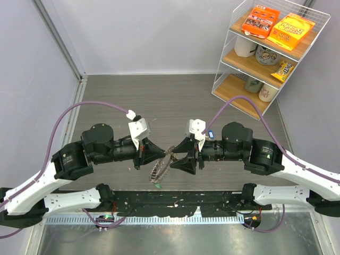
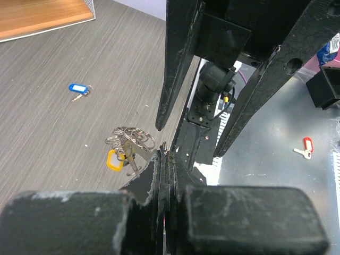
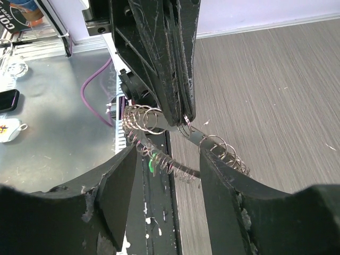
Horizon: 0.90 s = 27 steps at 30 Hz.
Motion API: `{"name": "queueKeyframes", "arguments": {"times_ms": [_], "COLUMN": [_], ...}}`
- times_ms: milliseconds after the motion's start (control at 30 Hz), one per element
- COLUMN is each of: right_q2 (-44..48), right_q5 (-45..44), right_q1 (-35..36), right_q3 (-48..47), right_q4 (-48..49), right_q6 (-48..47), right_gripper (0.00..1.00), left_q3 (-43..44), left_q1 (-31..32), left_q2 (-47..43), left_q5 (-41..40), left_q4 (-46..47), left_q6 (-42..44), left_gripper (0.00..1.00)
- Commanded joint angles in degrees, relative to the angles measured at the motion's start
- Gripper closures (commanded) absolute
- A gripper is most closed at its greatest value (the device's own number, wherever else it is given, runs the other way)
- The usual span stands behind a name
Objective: Put the keys on the keyring
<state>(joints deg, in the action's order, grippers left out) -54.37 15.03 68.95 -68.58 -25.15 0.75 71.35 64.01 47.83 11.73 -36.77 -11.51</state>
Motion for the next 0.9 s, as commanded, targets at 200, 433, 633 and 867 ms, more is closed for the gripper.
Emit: {"name": "queueKeyframes", "arguments": {"times_ms": [200,433,633,867], "right_q2": [-0.3,-2.1,-2.7,-2.9], "right_q5": [0.2,0.4,1.5,3.1], "right_q1": [0.4,0.4,0.4,0.4], "right_q3": [-5.2,-6.7,-7.4,-7.8], "right_q4": [0.4,-0.9,-0.7,-0.5], "right_q6": [-3.4,-5.2,-5.6,-5.7], "right_gripper": [0.43,0.44,0.44,0.49], "left_q3": [3.4,3.6,3.5,3.3], "left_q1": [0.0,-0.1,0.0,-0.1], "left_q2": [-0.5,-0.8,-0.8,-1.4], "left_q5": [2.8,4.1,5.8,6.6], "left_q4": [3.2,3.4,3.4,4.2], "left_q6": [0.8,0.8,0.8,0.7], "left_gripper": [1.00,1.00,1.00,1.00]}}
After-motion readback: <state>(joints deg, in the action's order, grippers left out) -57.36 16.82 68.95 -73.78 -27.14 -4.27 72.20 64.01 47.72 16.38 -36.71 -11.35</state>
